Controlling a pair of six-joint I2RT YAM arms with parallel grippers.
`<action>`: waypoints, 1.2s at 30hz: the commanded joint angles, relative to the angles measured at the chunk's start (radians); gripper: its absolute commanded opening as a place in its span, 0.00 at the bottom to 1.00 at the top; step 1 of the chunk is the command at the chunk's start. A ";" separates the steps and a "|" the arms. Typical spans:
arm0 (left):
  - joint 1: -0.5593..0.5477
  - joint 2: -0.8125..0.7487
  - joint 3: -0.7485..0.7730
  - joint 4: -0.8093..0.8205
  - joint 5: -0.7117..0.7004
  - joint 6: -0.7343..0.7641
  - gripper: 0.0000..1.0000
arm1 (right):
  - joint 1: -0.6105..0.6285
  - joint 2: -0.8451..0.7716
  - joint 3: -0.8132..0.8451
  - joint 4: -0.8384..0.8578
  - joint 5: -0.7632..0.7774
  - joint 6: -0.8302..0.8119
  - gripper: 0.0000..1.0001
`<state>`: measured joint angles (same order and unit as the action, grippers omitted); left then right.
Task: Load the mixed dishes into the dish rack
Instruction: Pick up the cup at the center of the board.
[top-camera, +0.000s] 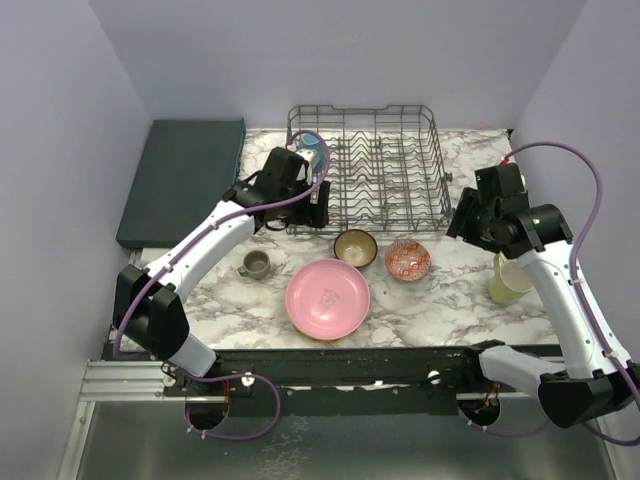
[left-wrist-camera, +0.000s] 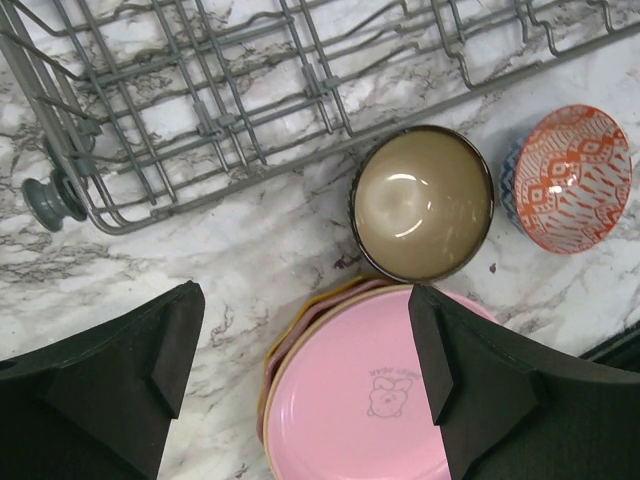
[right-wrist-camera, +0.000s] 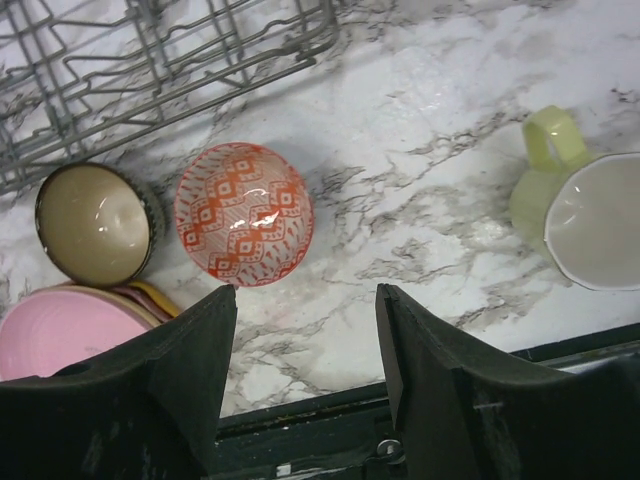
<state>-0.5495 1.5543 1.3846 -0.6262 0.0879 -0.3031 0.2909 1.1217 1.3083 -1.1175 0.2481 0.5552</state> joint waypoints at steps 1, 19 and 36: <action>-0.024 -0.099 -0.074 0.032 0.044 -0.013 0.90 | -0.094 -0.015 0.013 -0.045 -0.001 -0.021 0.63; -0.145 -0.279 -0.320 0.153 0.128 -0.025 0.91 | -0.472 -0.005 -0.149 0.016 -0.107 -0.080 0.64; -0.209 -0.335 -0.341 0.145 -0.028 0.011 0.90 | -0.649 0.086 -0.245 0.143 -0.132 -0.056 0.64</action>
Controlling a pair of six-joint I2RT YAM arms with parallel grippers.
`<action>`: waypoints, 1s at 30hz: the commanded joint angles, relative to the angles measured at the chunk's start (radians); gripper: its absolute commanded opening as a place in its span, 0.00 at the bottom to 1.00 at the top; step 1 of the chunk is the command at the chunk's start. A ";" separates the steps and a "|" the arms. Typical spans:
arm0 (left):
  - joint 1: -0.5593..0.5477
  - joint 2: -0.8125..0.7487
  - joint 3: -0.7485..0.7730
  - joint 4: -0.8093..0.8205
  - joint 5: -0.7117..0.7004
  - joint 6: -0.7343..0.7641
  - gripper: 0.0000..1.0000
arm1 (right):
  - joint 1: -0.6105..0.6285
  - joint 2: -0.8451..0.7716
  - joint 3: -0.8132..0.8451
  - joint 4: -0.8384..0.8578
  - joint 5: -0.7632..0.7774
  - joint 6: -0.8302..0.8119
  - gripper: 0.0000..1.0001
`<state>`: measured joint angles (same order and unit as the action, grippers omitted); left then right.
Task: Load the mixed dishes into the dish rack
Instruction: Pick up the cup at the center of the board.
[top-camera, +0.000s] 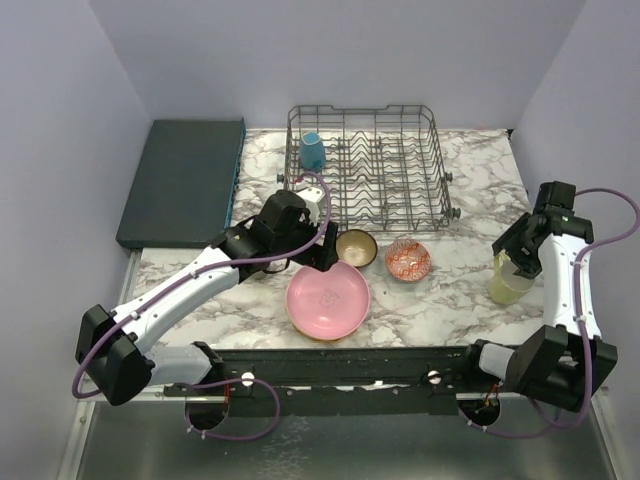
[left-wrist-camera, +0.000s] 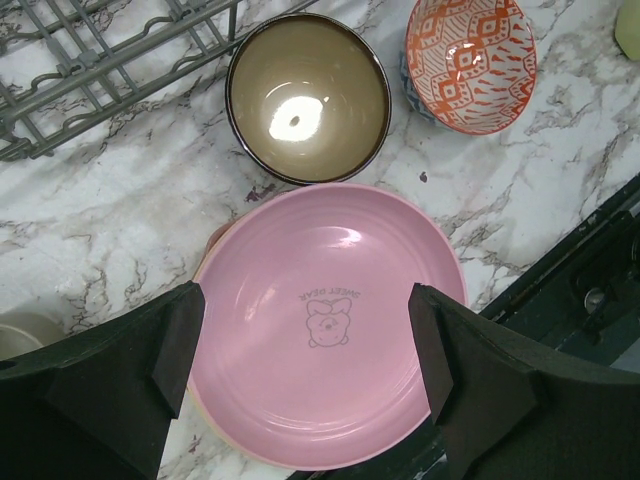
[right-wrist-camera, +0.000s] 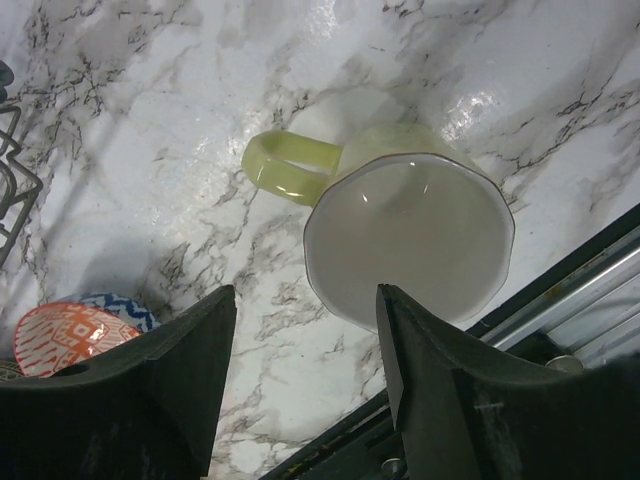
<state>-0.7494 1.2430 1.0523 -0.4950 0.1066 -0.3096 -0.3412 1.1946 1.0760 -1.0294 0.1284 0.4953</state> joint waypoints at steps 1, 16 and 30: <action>-0.010 -0.025 -0.008 0.013 -0.050 0.017 0.90 | -0.019 0.020 -0.013 0.061 -0.016 0.003 0.64; -0.013 -0.027 -0.008 0.010 -0.078 0.024 0.91 | -0.020 0.066 -0.102 0.146 -0.079 0.025 0.55; -0.011 -0.021 -0.008 0.007 -0.095 0.029 0.91 | -0.019 0.062 -0.128 0.161 -0.102 0.015 0.46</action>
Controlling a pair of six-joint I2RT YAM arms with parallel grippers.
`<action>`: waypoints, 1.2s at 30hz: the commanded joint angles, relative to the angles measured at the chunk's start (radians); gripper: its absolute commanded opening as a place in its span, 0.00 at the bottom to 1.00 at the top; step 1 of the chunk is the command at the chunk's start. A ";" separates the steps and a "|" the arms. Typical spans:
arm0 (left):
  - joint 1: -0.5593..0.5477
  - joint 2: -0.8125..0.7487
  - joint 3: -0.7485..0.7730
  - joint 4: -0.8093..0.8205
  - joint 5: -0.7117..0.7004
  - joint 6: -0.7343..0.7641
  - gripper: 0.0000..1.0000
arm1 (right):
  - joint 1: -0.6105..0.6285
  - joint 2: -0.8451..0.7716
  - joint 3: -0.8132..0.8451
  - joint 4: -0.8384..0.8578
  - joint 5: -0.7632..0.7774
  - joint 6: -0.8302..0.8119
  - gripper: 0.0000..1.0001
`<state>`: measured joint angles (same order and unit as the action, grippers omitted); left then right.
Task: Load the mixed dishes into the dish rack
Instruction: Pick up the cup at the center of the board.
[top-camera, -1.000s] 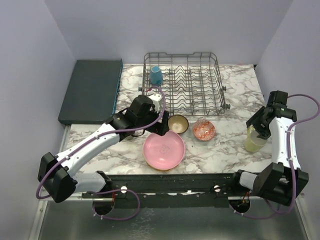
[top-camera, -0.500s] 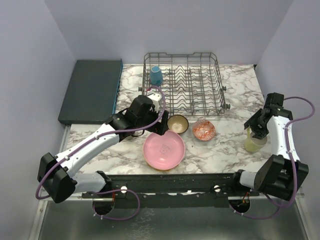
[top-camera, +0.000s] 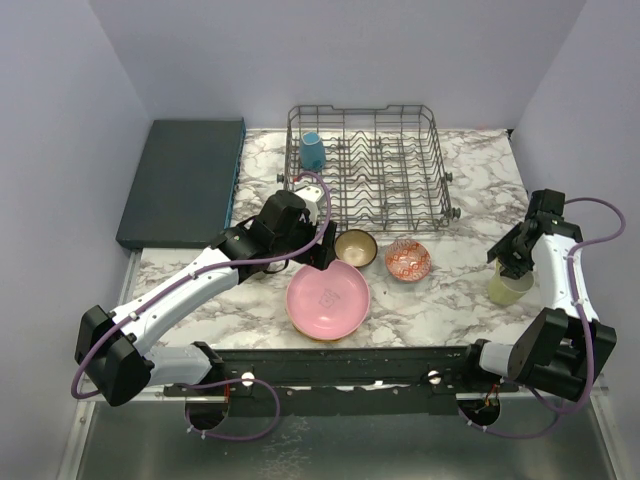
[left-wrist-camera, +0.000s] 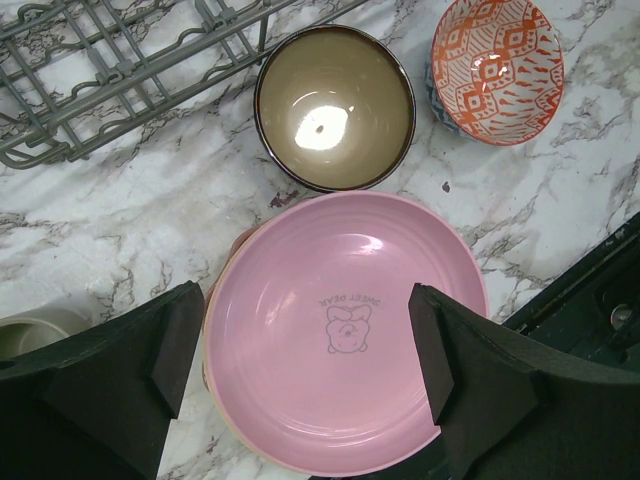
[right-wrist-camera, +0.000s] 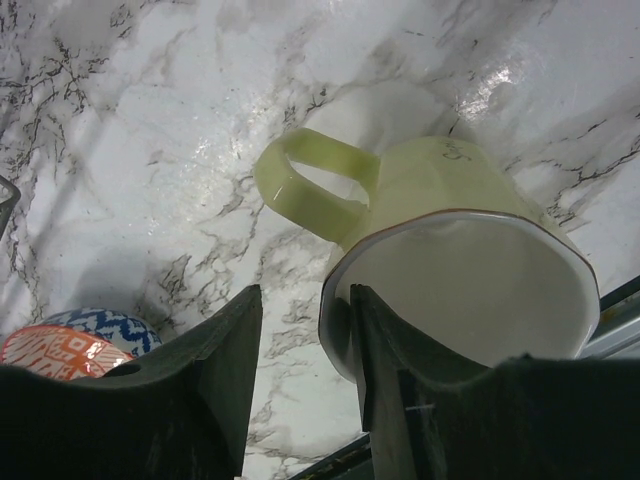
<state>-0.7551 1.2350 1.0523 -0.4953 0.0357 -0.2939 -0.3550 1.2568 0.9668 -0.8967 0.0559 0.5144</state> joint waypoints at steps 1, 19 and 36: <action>-0.006 -0.014 -0.008 0.008 -0.026 0.013 0.91 | -0.006 0.000 -0.023 0.030 -0.034 -0.004 0.45; -0.007 0.010 -0.009 0.005 -0.026 0.012 0.91 | -0.006 -0.033 0.015 0.012 -0.100 -0.016 0.00; -0.007 0.027 -0.008 0.005 -0.009 0.007 0.91 | -0.006 -0.140 0.245 -0.077 -0.267 -0.030 0.01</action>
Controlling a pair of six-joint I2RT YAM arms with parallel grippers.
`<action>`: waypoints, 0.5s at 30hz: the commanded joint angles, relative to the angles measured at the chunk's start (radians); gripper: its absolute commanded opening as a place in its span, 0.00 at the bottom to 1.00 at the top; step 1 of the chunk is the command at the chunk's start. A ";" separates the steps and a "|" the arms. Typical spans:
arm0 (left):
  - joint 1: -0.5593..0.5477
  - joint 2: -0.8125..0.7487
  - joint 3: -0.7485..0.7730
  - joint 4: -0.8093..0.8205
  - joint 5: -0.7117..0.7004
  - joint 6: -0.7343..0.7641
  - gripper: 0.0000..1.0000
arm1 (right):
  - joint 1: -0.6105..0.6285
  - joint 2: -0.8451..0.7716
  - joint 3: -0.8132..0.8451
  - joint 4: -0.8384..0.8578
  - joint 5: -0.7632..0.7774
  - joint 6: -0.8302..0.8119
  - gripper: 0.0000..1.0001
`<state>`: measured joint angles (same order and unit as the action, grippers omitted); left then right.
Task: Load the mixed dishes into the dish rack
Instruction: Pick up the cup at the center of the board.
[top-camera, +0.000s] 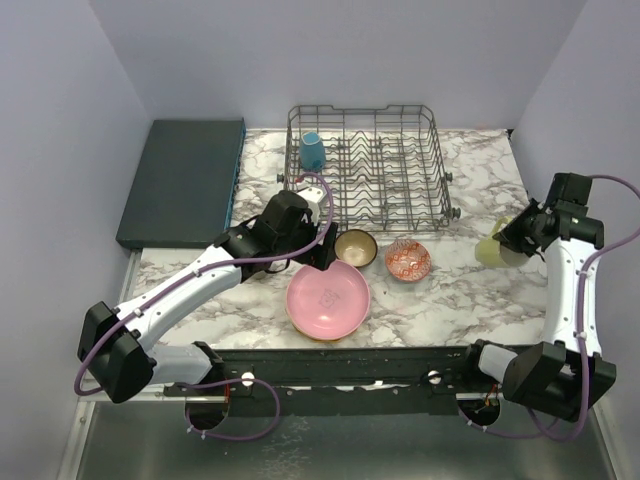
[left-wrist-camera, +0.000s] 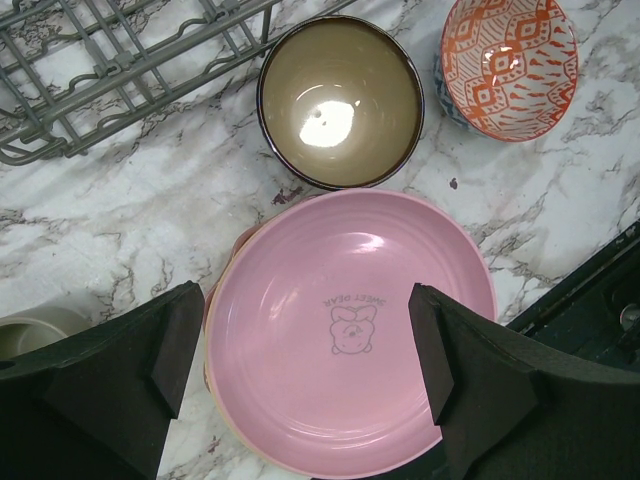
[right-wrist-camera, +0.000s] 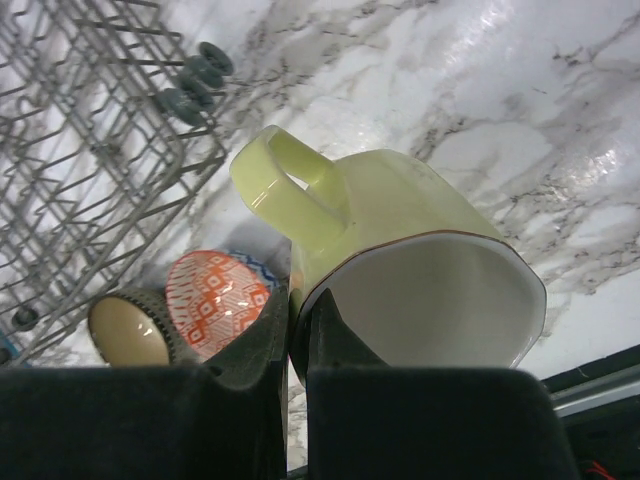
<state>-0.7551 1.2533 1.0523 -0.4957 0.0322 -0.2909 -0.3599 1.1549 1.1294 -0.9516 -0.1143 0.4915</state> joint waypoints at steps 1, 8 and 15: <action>-0.007 0.005 -0.008 0.007 -0.001 0.003 0.91 | -0.001 -0.041 0.092 -0.024 -0.124 -0.006 0.01; -0.007 0.021 -0.008 0.014 0.020 -0.003 0.93 | 0.001 -0.079 0.116 0.026 -0.372 0.024 0.01; -0.006 0.039 -0.002 0.036 0.094 -0.017 0.97 | 0.032 -0.093 0.155 0.101 -0.547 0.069 0.01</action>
<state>-0.7551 1.2812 1.0519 -0.4946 0.0608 -0.2958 -0.3470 1.0969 1.2179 -0.9516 -0.4866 0.5274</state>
